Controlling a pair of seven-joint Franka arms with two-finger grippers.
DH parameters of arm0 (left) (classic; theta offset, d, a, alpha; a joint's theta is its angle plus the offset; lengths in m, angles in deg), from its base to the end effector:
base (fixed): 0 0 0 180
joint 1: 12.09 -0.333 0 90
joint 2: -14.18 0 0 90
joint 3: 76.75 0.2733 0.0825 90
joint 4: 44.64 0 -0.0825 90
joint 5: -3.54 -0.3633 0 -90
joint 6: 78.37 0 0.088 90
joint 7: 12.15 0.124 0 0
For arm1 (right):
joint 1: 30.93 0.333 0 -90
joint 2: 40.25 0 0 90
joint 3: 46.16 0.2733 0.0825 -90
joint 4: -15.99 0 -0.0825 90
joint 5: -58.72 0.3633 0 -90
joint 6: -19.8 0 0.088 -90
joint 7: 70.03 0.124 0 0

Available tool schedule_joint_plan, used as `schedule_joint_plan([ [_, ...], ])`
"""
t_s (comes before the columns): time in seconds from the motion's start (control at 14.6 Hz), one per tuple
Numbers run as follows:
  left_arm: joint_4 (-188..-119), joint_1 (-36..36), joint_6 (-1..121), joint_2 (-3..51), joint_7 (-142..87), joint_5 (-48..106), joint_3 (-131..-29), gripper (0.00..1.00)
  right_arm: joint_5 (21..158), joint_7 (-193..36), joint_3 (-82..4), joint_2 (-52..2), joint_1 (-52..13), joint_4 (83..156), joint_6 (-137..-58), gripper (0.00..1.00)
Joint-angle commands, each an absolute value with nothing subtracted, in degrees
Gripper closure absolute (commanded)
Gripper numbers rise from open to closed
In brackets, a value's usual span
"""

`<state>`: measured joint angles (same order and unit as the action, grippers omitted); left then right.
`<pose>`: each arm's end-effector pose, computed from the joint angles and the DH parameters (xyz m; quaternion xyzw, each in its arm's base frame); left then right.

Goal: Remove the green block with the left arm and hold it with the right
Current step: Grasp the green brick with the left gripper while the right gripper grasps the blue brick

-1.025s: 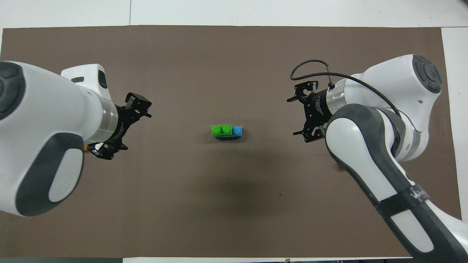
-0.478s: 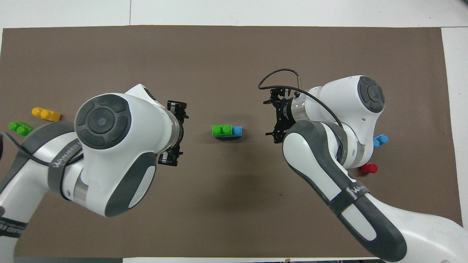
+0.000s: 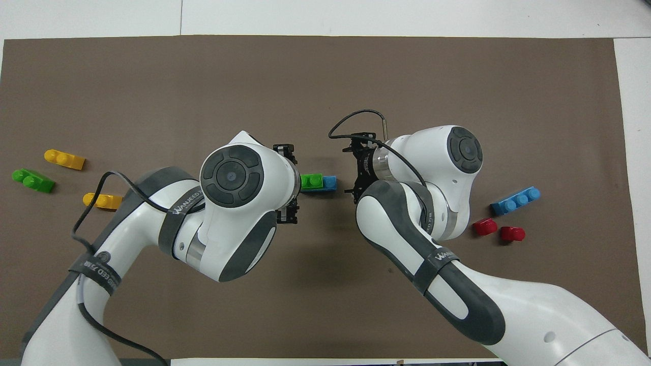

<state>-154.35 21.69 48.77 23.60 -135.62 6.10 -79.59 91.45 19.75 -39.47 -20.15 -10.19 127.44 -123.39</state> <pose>0.4712 -0.3518 0.3740 0.7154 0.6948 -0.0103 0.0728 0.5412 0.2808 0.2803 -0.7026 0.6733 0.1296 0.1903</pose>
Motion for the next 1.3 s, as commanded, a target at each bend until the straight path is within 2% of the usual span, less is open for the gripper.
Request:
schedule_joint_plan([
  [0.0, -153.7, 23.0, 49.9, 25.3, -139.8, 4.2, -78.4, 0.00, 93.9, 20.4, -39.6, -18.7, -8.5, 127.9, -127.1, 0.01],
  [0.27, -151.9, 23.8, 50.2, 28.8, -143.3, 1.8, -78.5, 0.00, 95.5, 20.5, -39.6, -15.5, -5.6, 128.0, -133.0, 0.01],
  [0.55, -151.8, 24.0, 51.1, 30.1, -145.3, 1.6, -78.4, 0.00, 95.5, 20.4, -39.6, -15.1, -5.5, 128.0, -133.4, 0.03],
  [0.61, -151.9, 24.3, 51.4, 30.4, -145.3, 1.6, -78.4, 0.00, 95.5, 20.3, -39.6, -15.2, -5.5, 128.1, -133.4, 0.15],
  [0.82, -152.1, 24.3, 52.2, 31.1, -146.2, 1.0, -78.4, 0.00, 95.5, 20.3, -39.6, -15.2, -5.6, 128.3, -133.7, 0.84],
  [0.89, -152.3, 24.3, 52.7, 31.1, -147.4, -0.1, -78.4, 0.00, 95.5, 20.4, -39.5, -15.2, -5.8, 128.3, -133.7, 1.00],
  [1.23, -152.6, 24.9, 54.0, 31.7, -149.4, -1.6, -78.4, 0.00, 95.8, 20.2, -39.6, -15.2, -5.8, 128.6, -133.8, 1.00],
])
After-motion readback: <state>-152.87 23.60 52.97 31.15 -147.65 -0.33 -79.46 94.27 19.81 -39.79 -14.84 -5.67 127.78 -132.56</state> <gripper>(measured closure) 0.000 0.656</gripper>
